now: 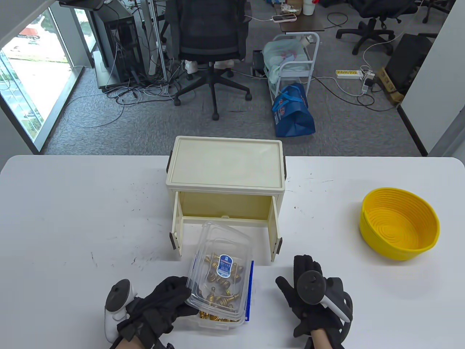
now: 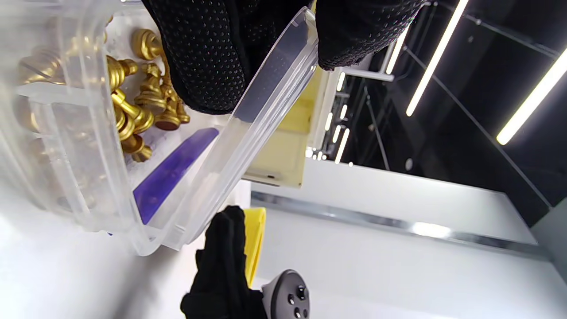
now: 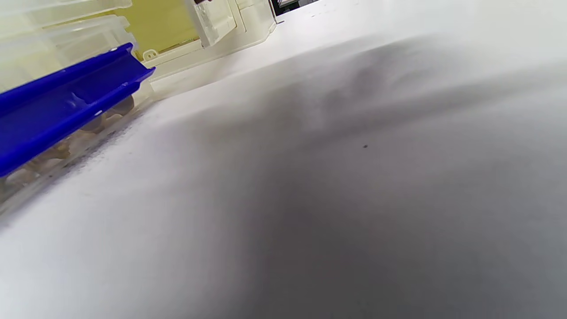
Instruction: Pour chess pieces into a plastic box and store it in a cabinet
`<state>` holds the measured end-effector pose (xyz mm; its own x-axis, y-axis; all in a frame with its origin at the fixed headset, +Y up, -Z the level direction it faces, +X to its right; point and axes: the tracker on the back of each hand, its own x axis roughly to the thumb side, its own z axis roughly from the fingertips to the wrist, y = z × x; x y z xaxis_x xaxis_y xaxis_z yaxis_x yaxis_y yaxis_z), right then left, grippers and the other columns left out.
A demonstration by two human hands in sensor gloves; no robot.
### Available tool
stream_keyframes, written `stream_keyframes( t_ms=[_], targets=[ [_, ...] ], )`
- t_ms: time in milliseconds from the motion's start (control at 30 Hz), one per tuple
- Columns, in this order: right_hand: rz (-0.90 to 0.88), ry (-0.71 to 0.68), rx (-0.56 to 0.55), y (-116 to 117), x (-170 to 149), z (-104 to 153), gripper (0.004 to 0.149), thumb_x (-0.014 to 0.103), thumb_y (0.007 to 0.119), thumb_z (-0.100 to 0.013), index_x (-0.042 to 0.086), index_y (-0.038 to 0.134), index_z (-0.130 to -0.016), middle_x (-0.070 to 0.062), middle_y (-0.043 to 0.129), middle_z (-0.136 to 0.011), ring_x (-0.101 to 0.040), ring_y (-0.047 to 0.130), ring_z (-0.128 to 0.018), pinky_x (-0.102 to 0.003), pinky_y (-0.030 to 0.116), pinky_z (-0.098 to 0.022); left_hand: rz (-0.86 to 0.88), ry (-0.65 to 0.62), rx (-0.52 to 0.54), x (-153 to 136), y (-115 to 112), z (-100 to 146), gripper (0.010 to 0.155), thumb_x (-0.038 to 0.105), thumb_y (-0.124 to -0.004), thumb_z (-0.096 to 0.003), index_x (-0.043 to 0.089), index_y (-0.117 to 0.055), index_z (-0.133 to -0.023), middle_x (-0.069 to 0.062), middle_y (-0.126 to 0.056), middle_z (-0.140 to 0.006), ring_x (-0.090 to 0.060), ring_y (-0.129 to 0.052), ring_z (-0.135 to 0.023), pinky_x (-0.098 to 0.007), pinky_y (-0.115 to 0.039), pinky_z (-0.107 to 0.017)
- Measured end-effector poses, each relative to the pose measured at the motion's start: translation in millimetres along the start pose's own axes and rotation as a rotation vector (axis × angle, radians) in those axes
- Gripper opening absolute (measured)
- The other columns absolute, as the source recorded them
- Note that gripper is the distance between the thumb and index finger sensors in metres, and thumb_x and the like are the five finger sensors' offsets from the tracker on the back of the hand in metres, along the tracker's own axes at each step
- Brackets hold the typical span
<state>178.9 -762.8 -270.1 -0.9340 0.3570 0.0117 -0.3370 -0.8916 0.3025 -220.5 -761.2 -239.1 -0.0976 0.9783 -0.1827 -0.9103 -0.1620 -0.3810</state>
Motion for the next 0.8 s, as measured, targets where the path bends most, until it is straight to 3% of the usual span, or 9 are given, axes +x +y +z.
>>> stream_keyframes(
  t_ms=[133, 200, 333, 400, 533, 667, 800],
  targets=[
    [-0.05, -0.077, 0.003, -5, 6, 6, 0.073, 0.059, 0.055, -0.064, 0.003, 0.056, -0.109, -0.028, 0.065, -0.108, -0.049, 0.075, -0.091, -0.056, 0.068, -0.063, -0.034, 0.022, 0.015, -2, 2, 3, 0.047, 0.033, -0.077, -0.0635, 0.008, -0.063, -0.101, -0.02, -0.081, -0.098, -0.025, -0.101, -0.077, -0.034, -0.095, -0.055],
    [-0.101, -0.143, 0.037, -4, 16, 9, 0.072, 0.06, 0.055, -0.063, 0.003, 0.061, -0.107, -0.028, 0.071, -0.104, -0.047, 0.081, -0.085, -0.054, 0.071, -0.06, -0.044, 0.023, 0.008, 0, 1, 4, 0.047, 0.033, -0.077, -0.0635, 0.008, -0.063, -0.101, -0.02, -0.08, -0.099, -0.025, -0.101, -0.077, -0.034, -0.095, -0.055],
    [-0.191, -0.316, 0.109, 5, 49, 15, 0.08, 0.063, 0.053, -0.064, 0.0, 0.044, -0.113, -0.028, 0.065, -0.108, -0.048, 0.077, -0.089, -0.055, 0.07, -0.061, -0.065, 0.032, 0.011, 1, 2, 5, 0.047, 0.033, -0.077, -0.0638, 0.007, -0.063, -0.101, -0.021, -0.08, -0.099, -0.025, -0.101, -0.077, -0.034, -0.095, -0.055],
    [-0.184, -0.329, 0.132, 11, 62, 15, 0.084, 0.063, 0.052, -0.065, -0.002, 0.033, -0.115, -0.031, 0.054, -0.113, -0.051, 0.069, -0.094, -0.058, 0.067, -0.063, -0.069, 0.05, 0.019, 0, 3, 6, 0.047, 0.032, -0.077, -0.0639, 0.007, -0.063, -0.101, -0.022, -0.08, -0.099, -0.025, -0.101, -0.076, -0.034, -0.095, -0.054],
    [-0.074, -0.292, 0.141, 21, 75, 11, 0.085, 0.06, 0.055, -0.066, -0.004, 0.027, -0.114, -0.032, 0.048, -0.114, -0.052, 0.067, -0.096, -0.059, 0.065, -0.064, -0.157, 0.088, 0.024, 3, 7, 10, 0.048, 0.032, -0.077, -0.0641, 0.005, -0.064, -0.102, -0.024, -0.08, -0.098, -0.024, -0.101, -0.074, -0.033, -0.095, -0.052],
    [-0.173, -0.34, 0.185, 26, 73, 6, 0.081, 0.057, 0.056, -0.067, -0.003, 0.028, -0.114, -0.031, 0.049, -0.114, -0.052, 0.067, -0.095, -0.058, 0.066, -0.064, -0.349, 0.147, 0.019, 13, 12, 12, 0.049, 0.035, -0.077, -0.0646, 0.005, -0.066, -0.102, -0.026, -0.082, -0.096, -0.024, -0.103, -0.069, -0.034, -0.095, -0.049],
    [-0.173, -0.337, 0.198, 27, 72, 6, 0.08, 0.056, 0.056, -0.067, -0.003, 0.029, -0.114, -0.031, 0.049, -0.114, -0.052, 0.067, -0.096, -0.059, 0.065, -0.064, -0.687, 0.248, 0.002, 32, 17, 10, 0.051, 0.043, -0.075, -0.0663, 0.005, -0.073, -0.101, -0.027, -0.087, -0.092, -0.027, -0.104, -0.063, -0.037, -0.095, -0.045]
  ],
)
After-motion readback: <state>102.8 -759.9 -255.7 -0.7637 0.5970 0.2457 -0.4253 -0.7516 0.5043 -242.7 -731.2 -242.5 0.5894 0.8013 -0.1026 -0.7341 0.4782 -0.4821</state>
